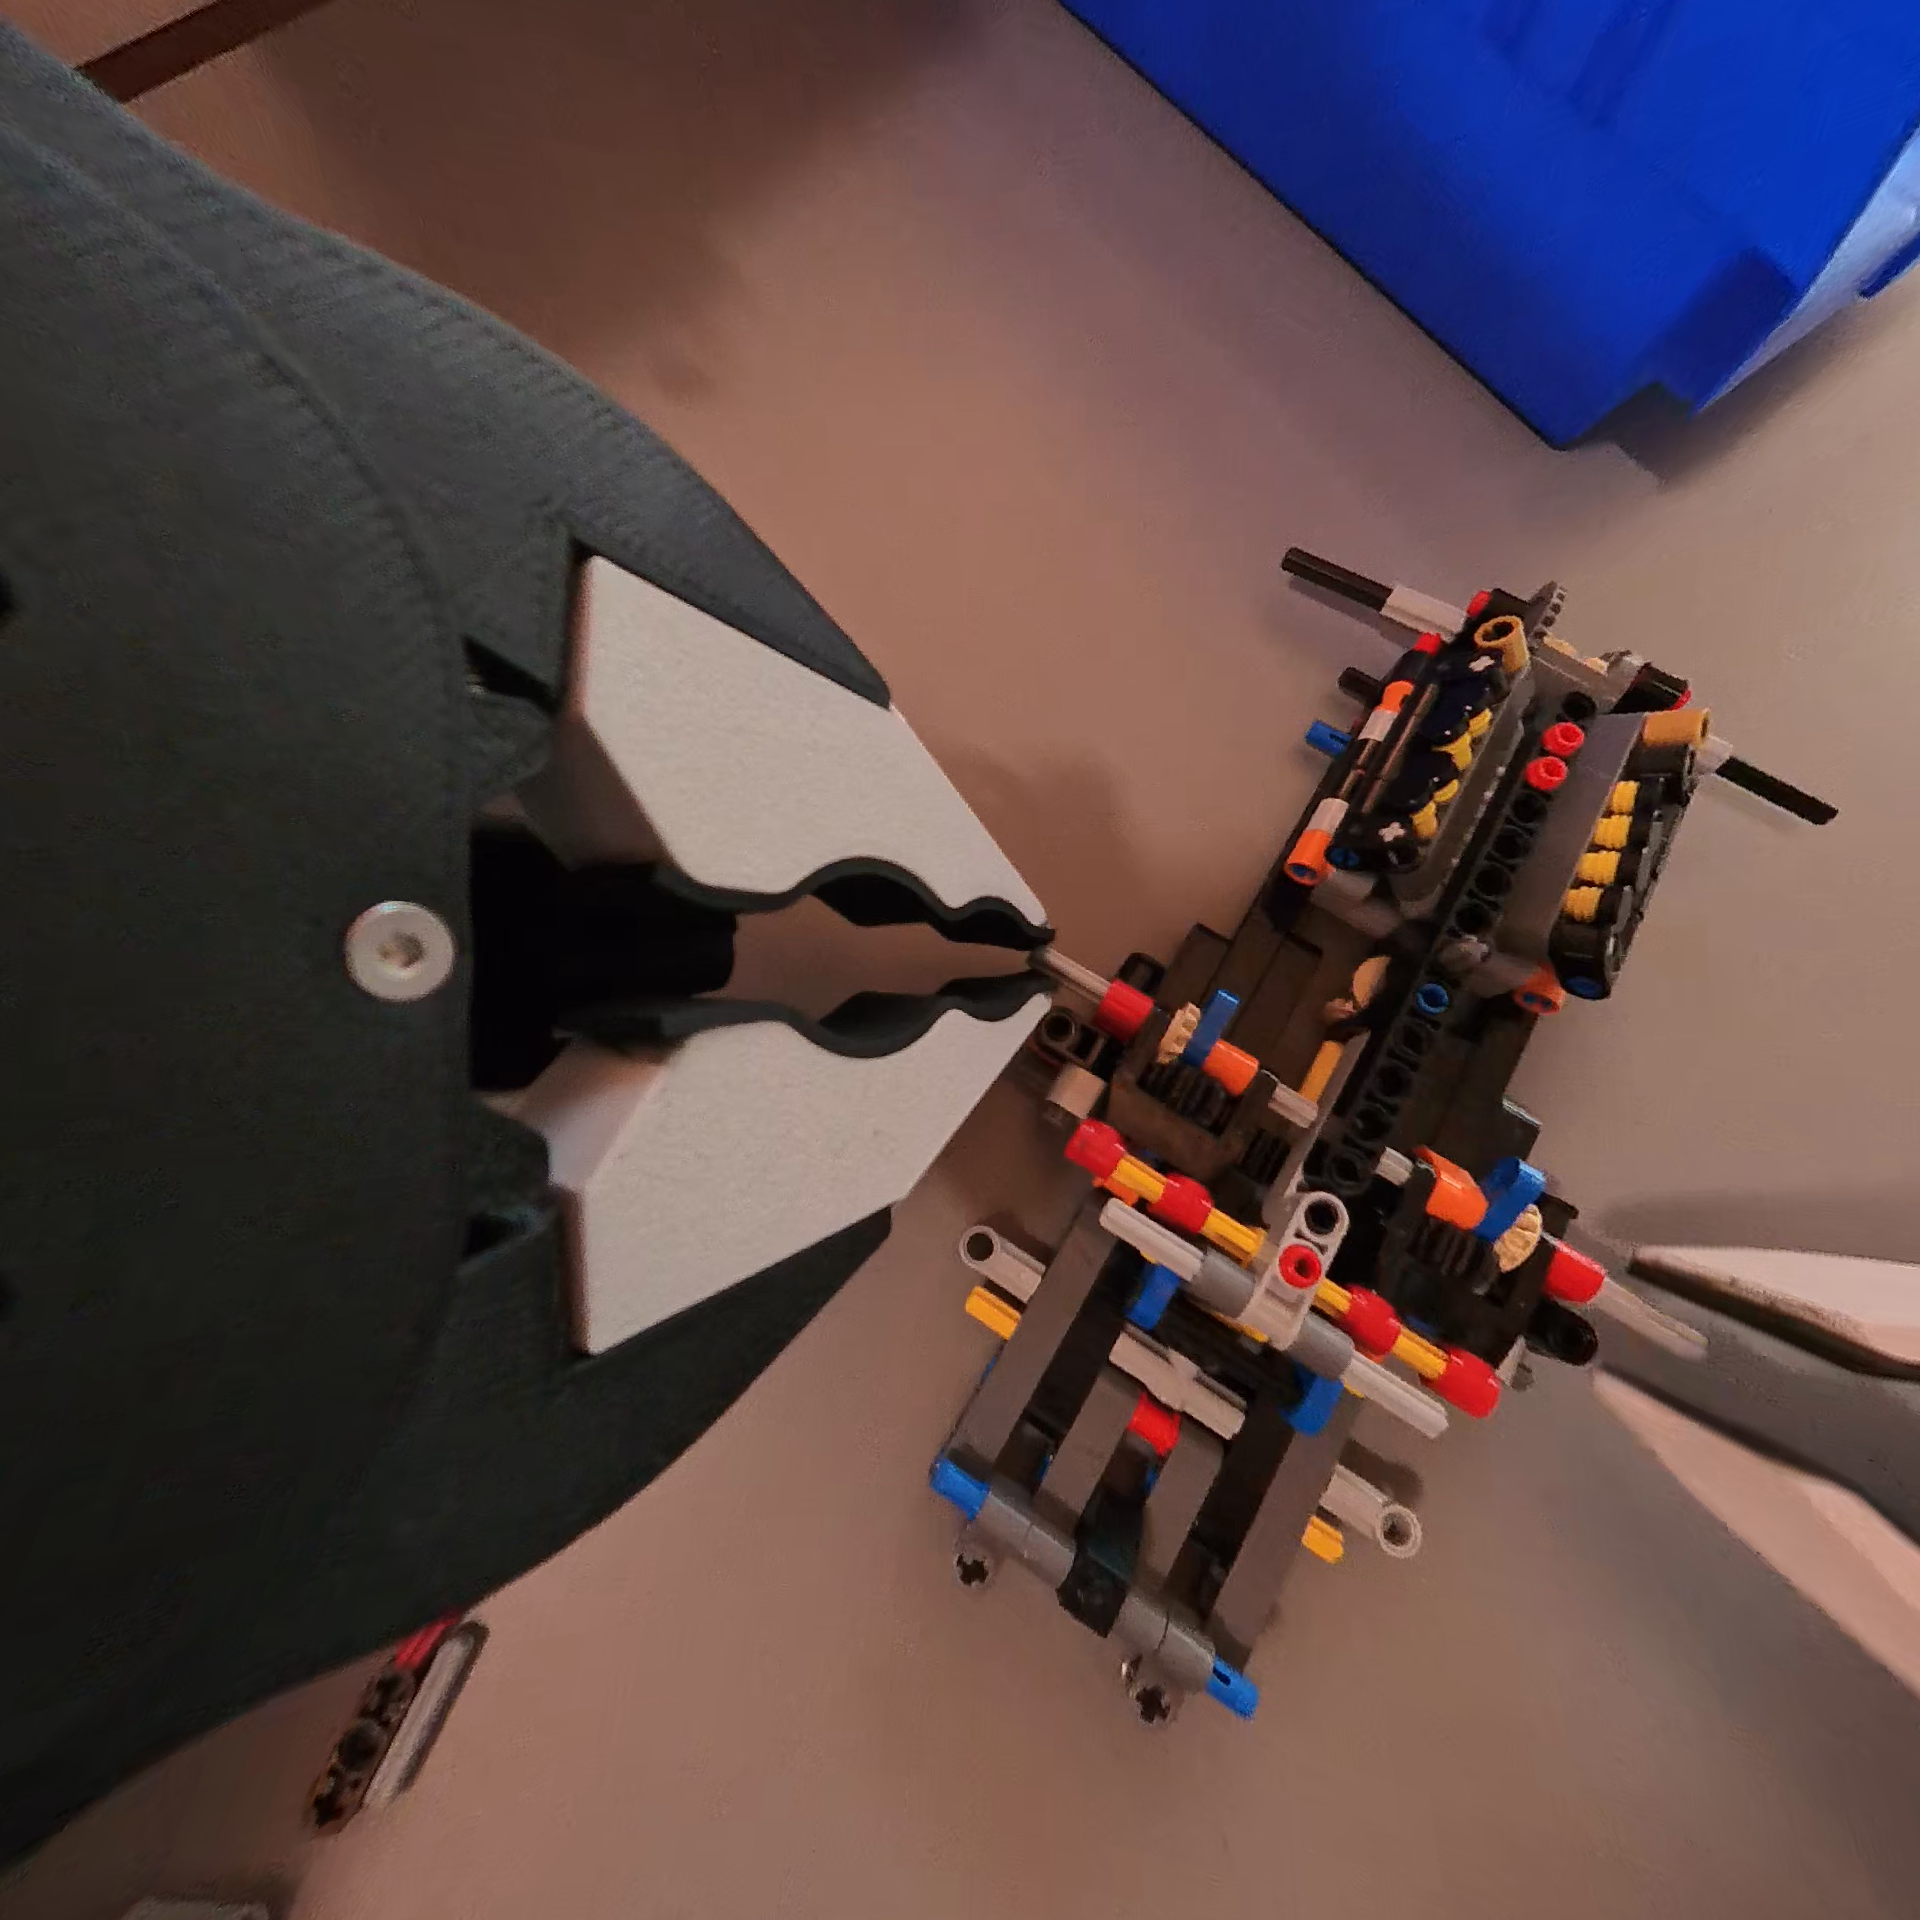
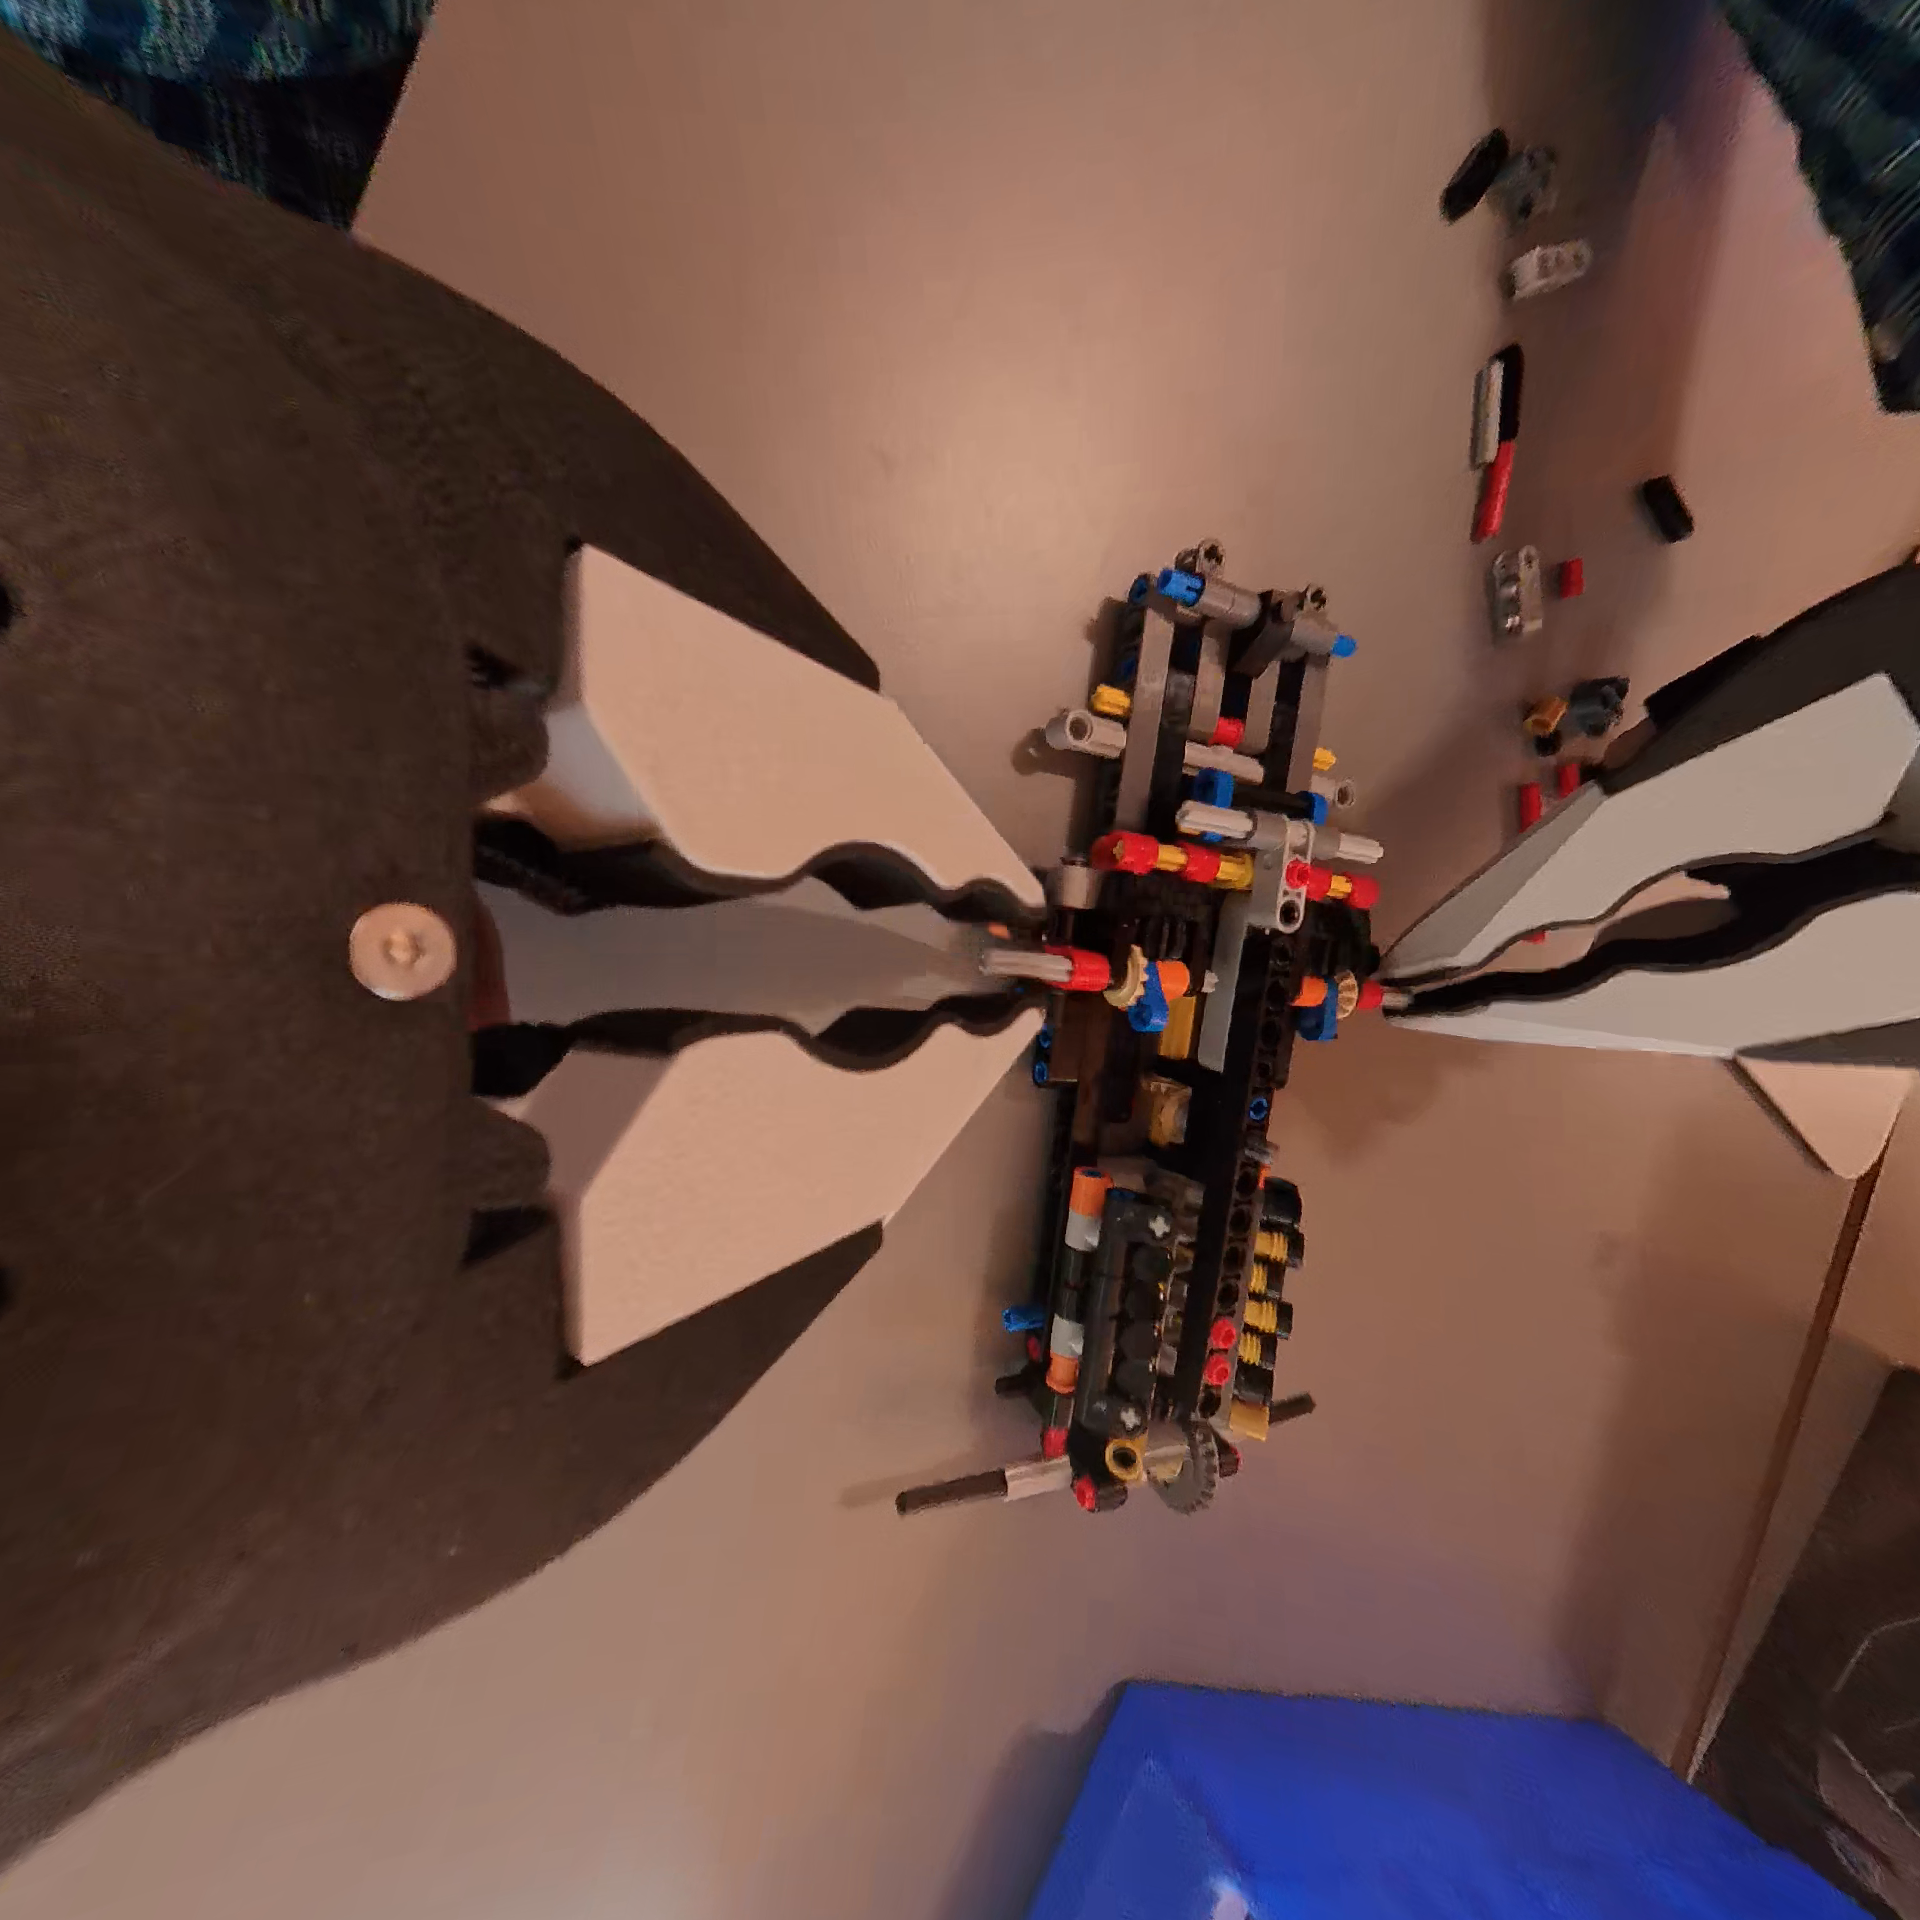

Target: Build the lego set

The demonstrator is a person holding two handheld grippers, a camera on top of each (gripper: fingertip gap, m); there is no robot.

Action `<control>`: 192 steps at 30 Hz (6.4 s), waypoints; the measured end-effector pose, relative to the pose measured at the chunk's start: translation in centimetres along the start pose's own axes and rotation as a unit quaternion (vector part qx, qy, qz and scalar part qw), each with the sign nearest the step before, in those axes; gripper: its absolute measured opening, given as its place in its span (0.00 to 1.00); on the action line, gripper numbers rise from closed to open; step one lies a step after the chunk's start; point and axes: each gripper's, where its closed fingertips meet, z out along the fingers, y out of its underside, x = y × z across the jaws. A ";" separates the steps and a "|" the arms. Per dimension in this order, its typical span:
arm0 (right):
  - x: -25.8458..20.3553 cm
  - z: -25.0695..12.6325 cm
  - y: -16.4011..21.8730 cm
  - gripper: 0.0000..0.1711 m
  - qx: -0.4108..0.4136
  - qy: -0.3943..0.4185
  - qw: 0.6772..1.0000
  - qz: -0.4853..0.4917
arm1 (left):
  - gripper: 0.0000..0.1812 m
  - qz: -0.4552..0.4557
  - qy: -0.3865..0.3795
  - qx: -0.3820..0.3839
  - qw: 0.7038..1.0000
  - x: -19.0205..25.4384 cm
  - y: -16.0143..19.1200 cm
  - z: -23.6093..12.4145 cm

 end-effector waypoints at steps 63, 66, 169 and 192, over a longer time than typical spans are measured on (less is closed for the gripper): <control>-0.9 2.6 -1.1 0.24 -0.031 -0.078 0.994 0.067 | 0.32 -0.006 0.100 0.139 0.985 3.6 -3.2 0.3; -1.2 2.6 -1.0 0.22 -0.033 -0.085 0.994 0.057 | 0.33 -0.020 0.126 0.126 0.984 4.0 -2.9 0.2; -3.2 2.7 -2.5 0.09 -0.014 -0.112 0.988 0.100 | 0.17 -0.104 0.079 0.129 0.983 5.2 -2.4 -1.2; -4.0 1.8 -1.9 0.09 -0.029 -0.152 0.980 0.123 | 0.19 -0.107 0.043 0.161 0.980 5.5 -3.9 -3.6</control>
